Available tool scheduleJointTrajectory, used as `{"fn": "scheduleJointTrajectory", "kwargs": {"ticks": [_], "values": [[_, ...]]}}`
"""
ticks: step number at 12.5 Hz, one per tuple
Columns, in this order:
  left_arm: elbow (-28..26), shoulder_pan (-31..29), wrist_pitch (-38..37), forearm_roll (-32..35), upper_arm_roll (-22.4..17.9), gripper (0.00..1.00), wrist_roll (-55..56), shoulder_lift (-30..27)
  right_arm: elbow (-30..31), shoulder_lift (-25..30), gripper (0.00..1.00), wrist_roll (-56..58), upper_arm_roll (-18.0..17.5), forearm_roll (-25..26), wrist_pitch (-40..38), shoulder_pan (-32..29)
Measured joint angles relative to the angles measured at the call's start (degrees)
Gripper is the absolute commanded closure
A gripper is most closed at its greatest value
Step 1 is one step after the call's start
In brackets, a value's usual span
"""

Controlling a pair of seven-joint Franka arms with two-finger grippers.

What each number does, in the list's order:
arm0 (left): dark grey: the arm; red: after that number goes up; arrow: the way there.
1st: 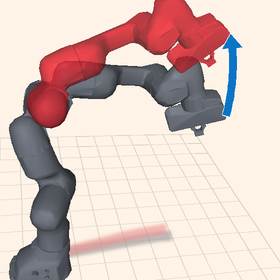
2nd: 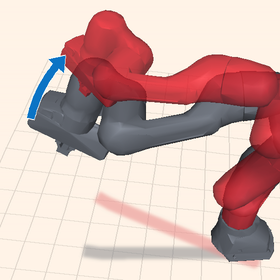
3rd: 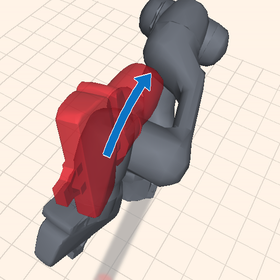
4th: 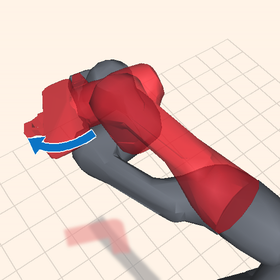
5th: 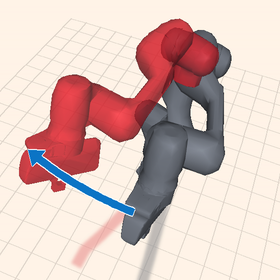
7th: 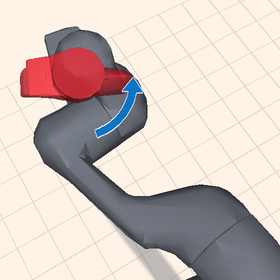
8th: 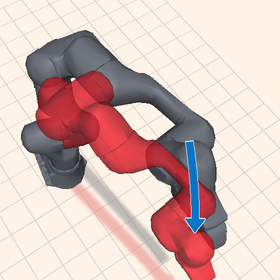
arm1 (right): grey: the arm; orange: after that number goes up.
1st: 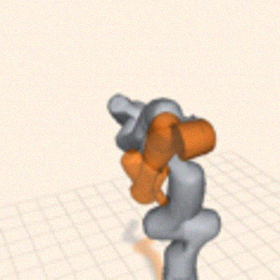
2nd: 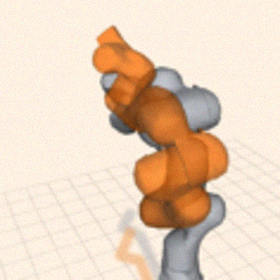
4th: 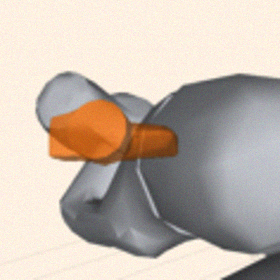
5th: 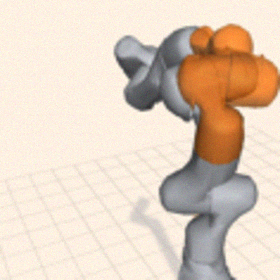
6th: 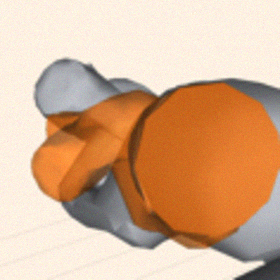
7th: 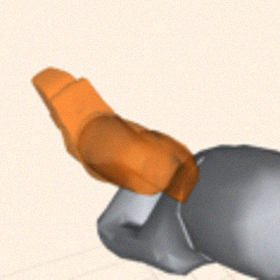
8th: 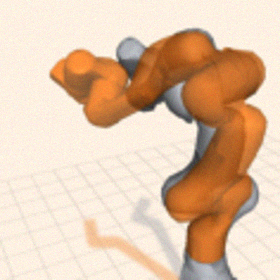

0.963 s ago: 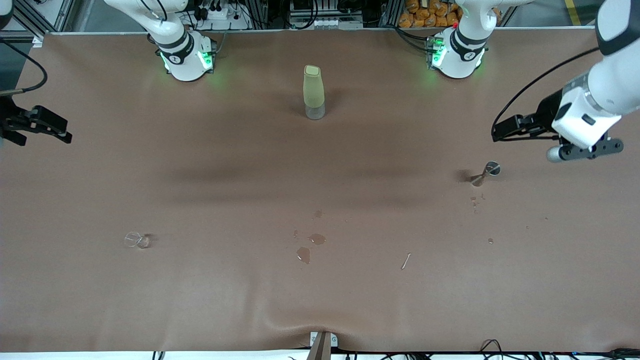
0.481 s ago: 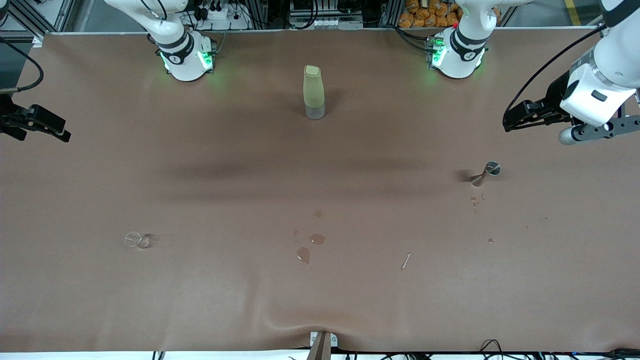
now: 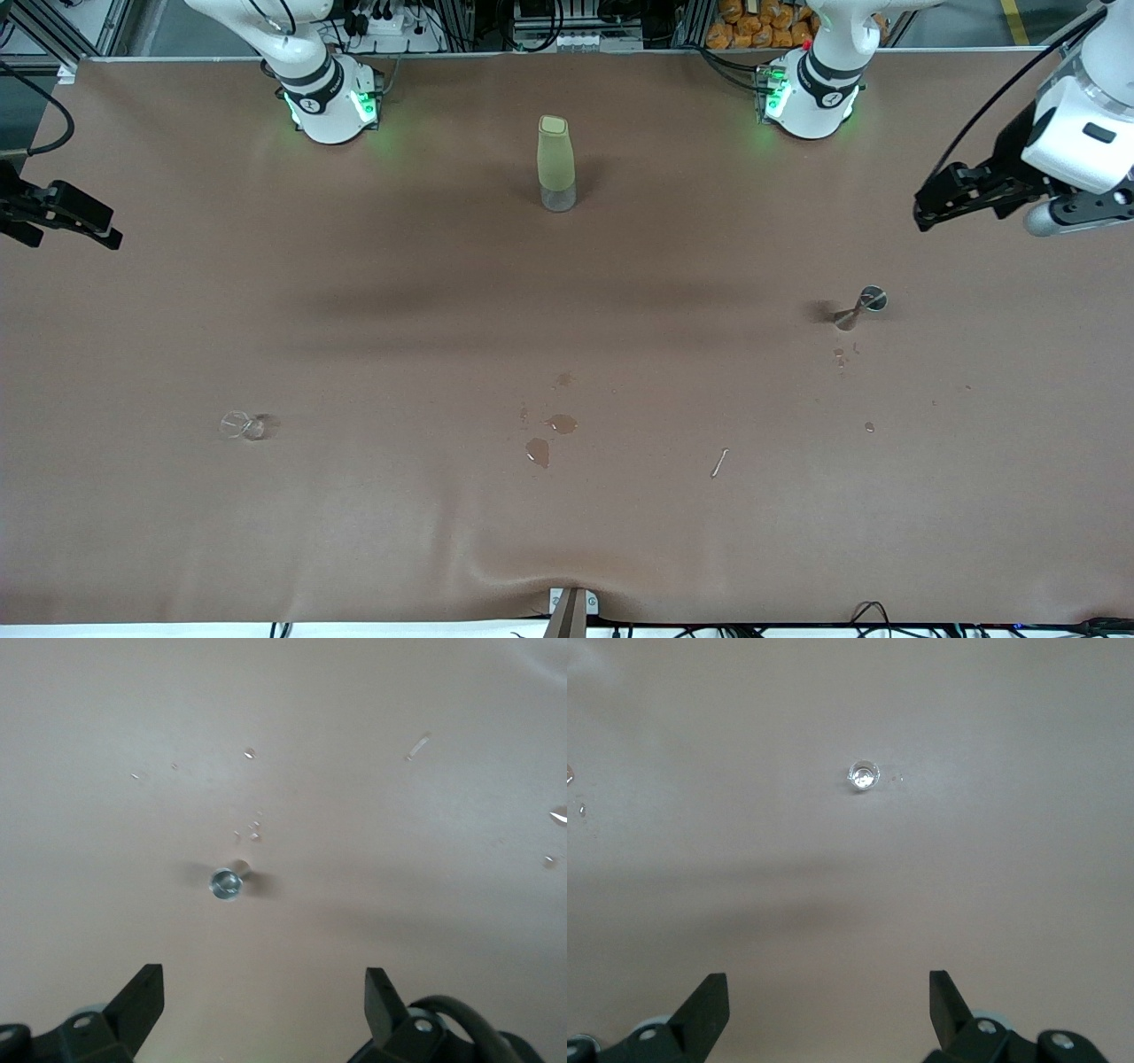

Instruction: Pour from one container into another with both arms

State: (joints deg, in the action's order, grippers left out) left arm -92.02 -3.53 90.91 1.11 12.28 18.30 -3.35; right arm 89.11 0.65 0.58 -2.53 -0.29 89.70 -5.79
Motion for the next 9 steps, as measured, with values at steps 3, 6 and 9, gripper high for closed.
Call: {"fn": "scheduleJointTrajectory", "kwargs": {"ticks": [3, 6, 9], "values": [[0.8, -0.1, 1.5, 0.3, -0.1, 0.00, 0.0, 0.6, 0.0, 0.0, 0.00, 0.0, -0.2, 0.0, 0.0, 0.0], [0.8, 0.6, 1.9, 0.4, -1.8, 0.00, 0.0, 1.0, 0.0, 0.0, 0.00, 0.0, -0.2, 0.0, 0.0, 0.0], [0.8, 3.5, 1.9, 0.4, -7.2, 0.00, -0.2, 1.3, 0.0, 0.0, 0.00, 0.0, -0.2, 0.0, 0.2, 0.0]]}}
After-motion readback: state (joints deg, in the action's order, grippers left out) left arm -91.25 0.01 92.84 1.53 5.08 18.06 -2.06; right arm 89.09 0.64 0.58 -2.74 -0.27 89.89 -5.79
